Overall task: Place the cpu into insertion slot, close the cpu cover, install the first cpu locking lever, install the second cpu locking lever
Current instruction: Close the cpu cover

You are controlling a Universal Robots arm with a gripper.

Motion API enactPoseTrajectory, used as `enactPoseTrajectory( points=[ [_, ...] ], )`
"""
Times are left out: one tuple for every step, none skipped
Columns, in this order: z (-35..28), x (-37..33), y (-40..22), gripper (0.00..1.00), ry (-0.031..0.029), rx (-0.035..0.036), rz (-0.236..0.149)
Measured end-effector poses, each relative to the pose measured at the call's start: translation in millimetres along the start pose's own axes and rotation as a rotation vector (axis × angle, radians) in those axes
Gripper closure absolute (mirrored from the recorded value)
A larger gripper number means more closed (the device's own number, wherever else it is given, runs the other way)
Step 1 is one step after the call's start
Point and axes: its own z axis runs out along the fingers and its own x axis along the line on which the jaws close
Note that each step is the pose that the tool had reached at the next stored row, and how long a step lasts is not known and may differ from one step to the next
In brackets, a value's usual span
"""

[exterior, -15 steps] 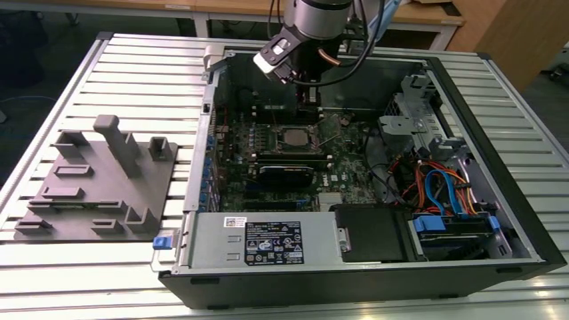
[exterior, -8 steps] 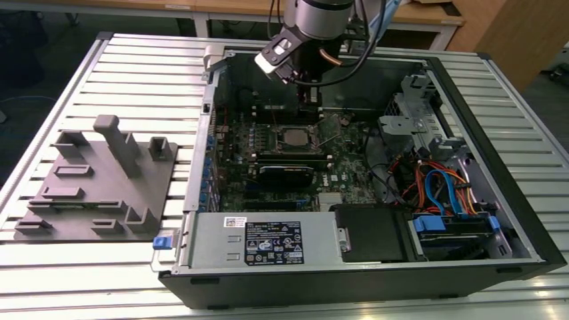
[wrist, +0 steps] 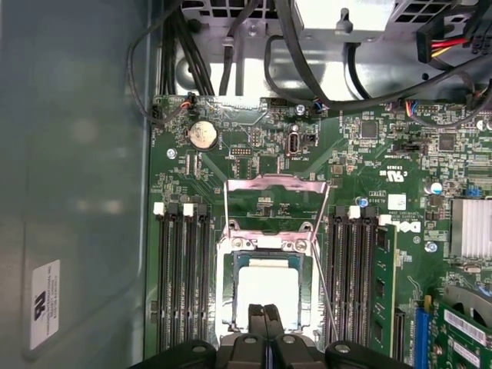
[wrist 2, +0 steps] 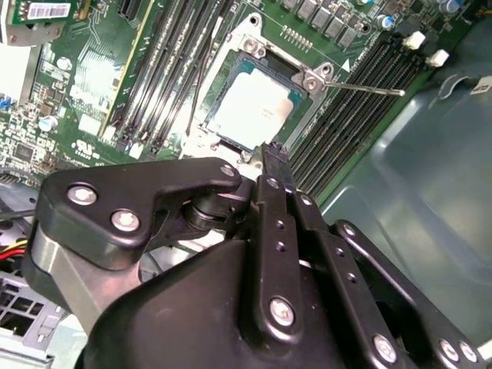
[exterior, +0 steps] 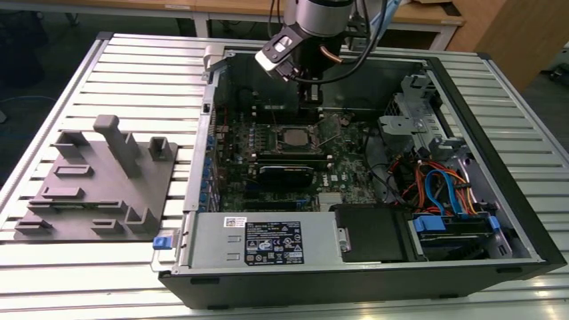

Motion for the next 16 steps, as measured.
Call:
enactPoseTrajectory(
  points=[
    [-0.6, 0.0, 0.0, 0.9, 0.0001, -0.0011, 0.0],
    [-0.5, 0.0, 0.0, 0.9, 0.0002, -0.0015, 0.0],
    [-0.6, 0.0, 0.0, 0.9, 0.0, -0.0018, 0.0],
    [-0.6, 0.0, 0.0, 0.9, 0.0, -0.0021, 0.0],
    [-0.6, 0.0, 0.0, 0.9, 0.0, -0.0021, 0.0],
    [-0.6, 0.0, 0.0, 0.9, 0.0001, -0.0021, 0.0],
    [-0.6, 0.0, 0.0, 0.9, 0.0001, -0.0021, 0.0],
    [-0.6, 0.0, 0.0, 0.9, 0.0, -0.0021, 0.0],
    [-0.6, 0.0, 0.0, 0.9, 0.0, -0.0021, 0.0],
    [-0.6, 0.0, 0.0, 0.9, 0.0, -0.0022, 0.0],
    [-0.6, 0.0, 0.0, 0.9, 0.0001, -0.0022, 0.0],
    [-0.6, 0.0, 0.0, 0.9, 0.0001, -0.0022, 0.0],
    [-0.6, 0.0, 0.1, 0.9, 0.0, -0.0022, 0.0],
    [-0.6, 0.0, 0.4, 0.9, 0.0, -0.0022, 0.0],
    [-0.7, 0.0, 1.1, 0.9, -0.0001, -0.0022, 0.0],
    [-0.7, -0.1, 2.1, 0.9, -0.0002, -0.0021, 0.0]
  ],
)
